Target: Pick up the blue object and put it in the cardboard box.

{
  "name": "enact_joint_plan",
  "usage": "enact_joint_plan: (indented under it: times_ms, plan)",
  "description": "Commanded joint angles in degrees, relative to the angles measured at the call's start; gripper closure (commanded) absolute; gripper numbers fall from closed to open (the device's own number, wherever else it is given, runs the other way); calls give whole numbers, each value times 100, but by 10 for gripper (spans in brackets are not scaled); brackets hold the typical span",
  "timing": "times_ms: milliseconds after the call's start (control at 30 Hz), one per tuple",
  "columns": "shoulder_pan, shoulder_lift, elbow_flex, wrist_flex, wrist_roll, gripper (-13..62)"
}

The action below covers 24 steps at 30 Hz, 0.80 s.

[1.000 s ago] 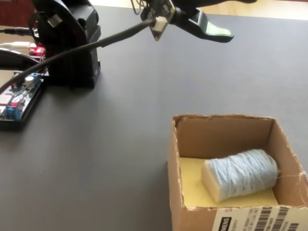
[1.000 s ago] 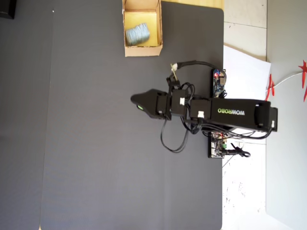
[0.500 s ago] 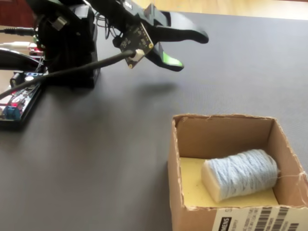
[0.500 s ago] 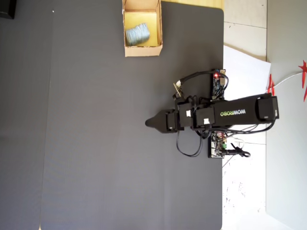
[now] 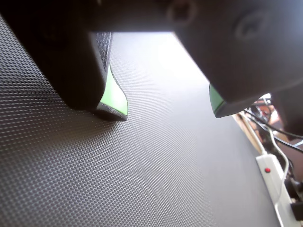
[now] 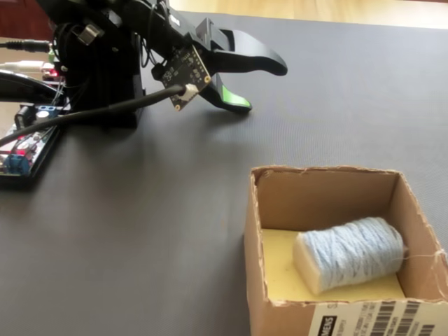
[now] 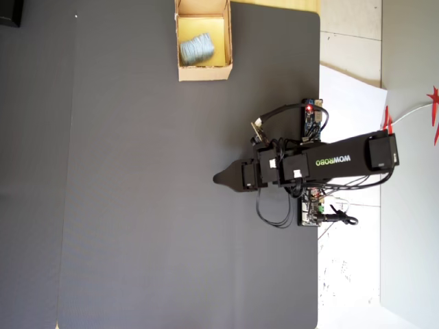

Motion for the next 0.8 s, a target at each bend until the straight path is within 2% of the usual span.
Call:
enact_joint_plan:
  times_ms: [0,767]
  plan:
    - [-35,519,229,466,35,152]
    - [35,519,229,721,18,153]
